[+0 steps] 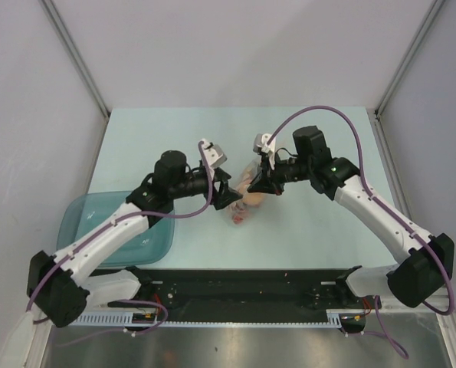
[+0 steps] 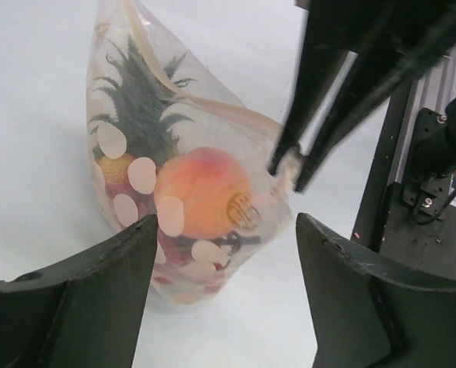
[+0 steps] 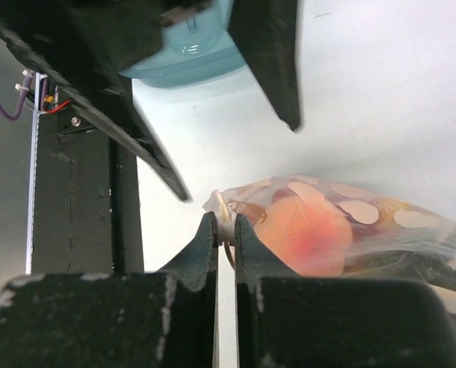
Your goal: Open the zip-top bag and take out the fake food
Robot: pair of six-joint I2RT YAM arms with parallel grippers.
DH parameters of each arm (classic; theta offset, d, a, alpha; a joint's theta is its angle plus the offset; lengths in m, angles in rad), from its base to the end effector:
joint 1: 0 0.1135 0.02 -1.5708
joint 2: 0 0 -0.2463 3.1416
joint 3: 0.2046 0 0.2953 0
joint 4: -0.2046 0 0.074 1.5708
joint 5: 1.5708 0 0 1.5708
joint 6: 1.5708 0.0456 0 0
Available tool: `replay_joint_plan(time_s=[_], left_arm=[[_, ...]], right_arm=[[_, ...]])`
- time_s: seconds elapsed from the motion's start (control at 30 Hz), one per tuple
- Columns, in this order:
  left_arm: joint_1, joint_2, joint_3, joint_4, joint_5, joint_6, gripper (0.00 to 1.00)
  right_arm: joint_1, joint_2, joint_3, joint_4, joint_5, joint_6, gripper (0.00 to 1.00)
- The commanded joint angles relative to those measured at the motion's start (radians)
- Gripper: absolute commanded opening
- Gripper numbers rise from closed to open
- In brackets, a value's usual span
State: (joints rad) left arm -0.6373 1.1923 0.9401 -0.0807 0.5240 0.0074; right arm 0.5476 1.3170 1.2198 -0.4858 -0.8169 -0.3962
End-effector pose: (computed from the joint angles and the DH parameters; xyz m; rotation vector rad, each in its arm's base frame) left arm 0.2526 -0.2154 0.2912 0.9611 1.7138 -0.9180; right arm 0.2726 0.2052 0.3256 -1.3489 1.5988 0.9621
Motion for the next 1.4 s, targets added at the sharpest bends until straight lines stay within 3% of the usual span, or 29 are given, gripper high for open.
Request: replay_joint_plan(time_s=[0.0,0.17,0.73,0.83,0.87,0.97,1.0,1.37], left_arm=[[-0.009,-0.131,-0.078,0.027,-0.024,0.000,0.80],[-0.010,-0.097,-0.055,-0.010,0.080,0.020,0.79],[-0.044,0.082,0.022,0.176,0.111,0.000,0.74],[-0.044,0.101,0.029,0.194,0.158,-0.044,0.64],[-0.044,0.119,0.049,0.182,0.178,-0.038,0.45],[-0.044,0.147,0.084,0.088,0.212,0.014,0.06],[-0.042,0.141,0.078,0.058,0.209,0.019,0.00],[-0.036,0.027,-0.007,-0.016,0.021,0.048,0.00]], right_arm=[[0.002,0.011,0.061,0.026,-0.011,0.000,0.00],[0.003,0.021,0.061,0.032,-0.016,0.007,0.00],[0.014,0.019,0.057,0.058,-0.022,0.046,0.00],[0.018,0.019,0.056,0.056,-0.025,0.045,0.00],[0.017,0.019,0.055,0.055,-0.025,0.045,0.00],[0.017,0.016,0.056,0.053,-0.018,0.043,0.00],[0.015,0.016,0.055,0.053,-0.015,0.045,0.00],[-0.009,-0.021,0.027,0.073,0.105,0.048,0.00]])
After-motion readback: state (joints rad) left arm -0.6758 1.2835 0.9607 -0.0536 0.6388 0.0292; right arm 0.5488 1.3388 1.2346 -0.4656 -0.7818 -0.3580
